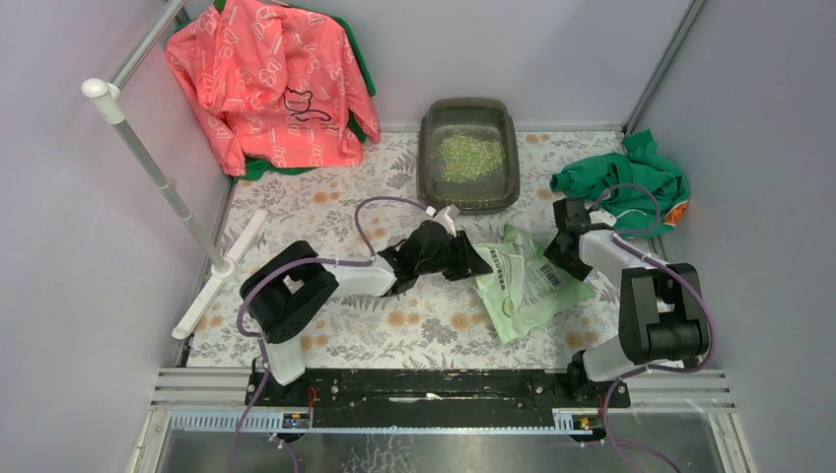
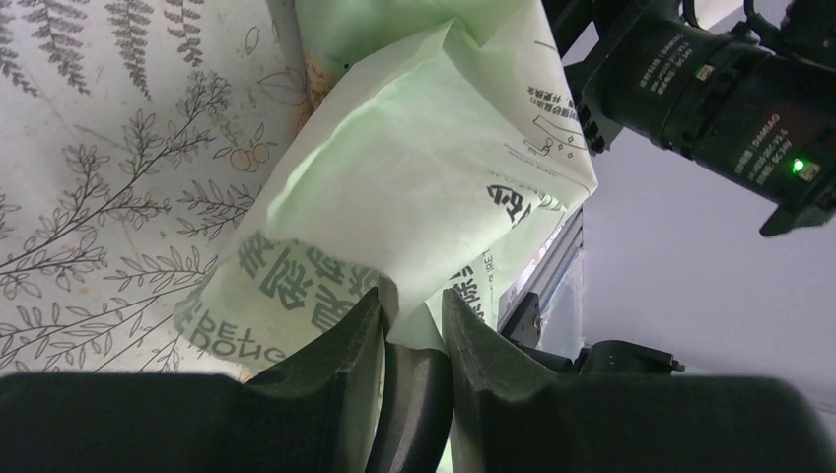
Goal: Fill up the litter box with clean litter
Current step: 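Scoop the cat litter from the cat litter bag.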
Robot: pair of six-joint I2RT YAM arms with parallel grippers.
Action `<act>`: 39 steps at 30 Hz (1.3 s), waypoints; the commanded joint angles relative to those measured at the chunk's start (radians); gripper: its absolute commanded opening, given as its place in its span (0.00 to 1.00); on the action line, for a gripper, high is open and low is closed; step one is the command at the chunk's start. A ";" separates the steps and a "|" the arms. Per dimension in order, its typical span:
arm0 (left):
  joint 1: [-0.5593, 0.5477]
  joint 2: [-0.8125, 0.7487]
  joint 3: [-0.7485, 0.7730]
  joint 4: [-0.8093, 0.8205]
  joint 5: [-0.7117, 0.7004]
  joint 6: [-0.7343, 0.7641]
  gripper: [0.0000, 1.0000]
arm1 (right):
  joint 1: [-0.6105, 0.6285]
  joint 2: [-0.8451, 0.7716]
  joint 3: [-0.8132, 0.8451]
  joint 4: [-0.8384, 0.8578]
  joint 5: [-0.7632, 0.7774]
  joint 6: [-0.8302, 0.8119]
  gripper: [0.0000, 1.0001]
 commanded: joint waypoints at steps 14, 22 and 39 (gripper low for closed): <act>-0.074 0.175 -0.065 0.279 -0.111 -0.059 0.00 | 0.177 -0.025 -0.094 -0.065 -0.095 0.136 0.65; -0.075 0.335 -0.155 0.748 -0.114 -0.196 0.00 | 0.240 0.000 -0.123 -0.021 -0.105 0.171 0.65; -0.040 0.556 -0.039 1.118 0.027 -0.303 0.00 | 0.306 -0.028 -0.069 -0.074 -0.052 0.152 0.66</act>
